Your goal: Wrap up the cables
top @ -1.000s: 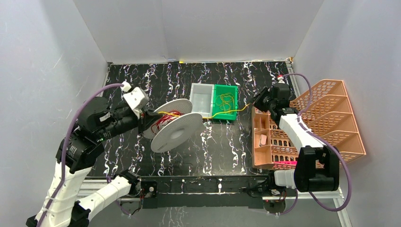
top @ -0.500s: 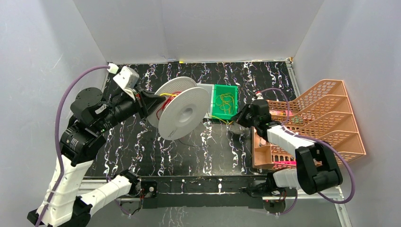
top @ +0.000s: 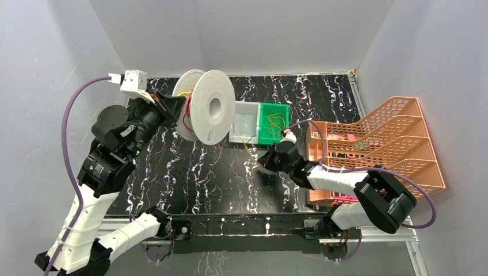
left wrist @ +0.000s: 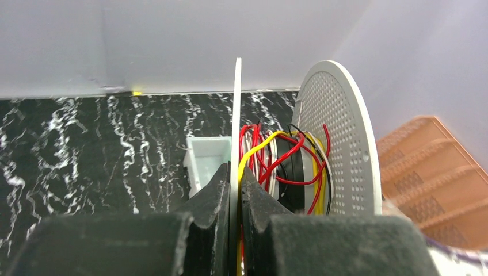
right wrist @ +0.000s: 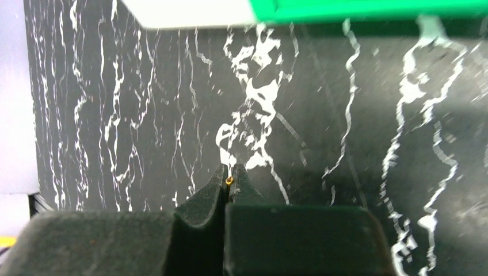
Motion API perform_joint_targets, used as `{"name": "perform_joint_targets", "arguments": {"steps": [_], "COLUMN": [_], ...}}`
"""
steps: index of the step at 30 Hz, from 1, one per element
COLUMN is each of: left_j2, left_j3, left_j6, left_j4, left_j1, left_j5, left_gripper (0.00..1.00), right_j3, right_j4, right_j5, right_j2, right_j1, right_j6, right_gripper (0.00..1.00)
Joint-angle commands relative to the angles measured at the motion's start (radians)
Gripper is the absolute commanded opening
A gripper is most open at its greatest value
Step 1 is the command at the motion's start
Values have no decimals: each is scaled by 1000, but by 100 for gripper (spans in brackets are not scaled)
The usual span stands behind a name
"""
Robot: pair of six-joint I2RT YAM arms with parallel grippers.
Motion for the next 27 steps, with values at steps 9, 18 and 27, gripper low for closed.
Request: {"name": "perform_joint_targets", "arguments": {"steps": [9,18,27], "left_j2": [12,62,143], "left_j3": [-79,-172,-237], "left_j6": [-98,11,194], "left_j4": [256,364,463], "left_j1": [-3,-2,-3], "left_j5": [-373,-528,-627], "left_gripper": [0,0,0], "right_j3": [-57,72,293], "right_j4": [-15,-151,-301], "right_j5": [348,476,612], "right_j2": [-76,-104,-136], "right_j1": [342,564,759], "right_j6": [143,146,27], "right_gripper": [0,0,0]}}
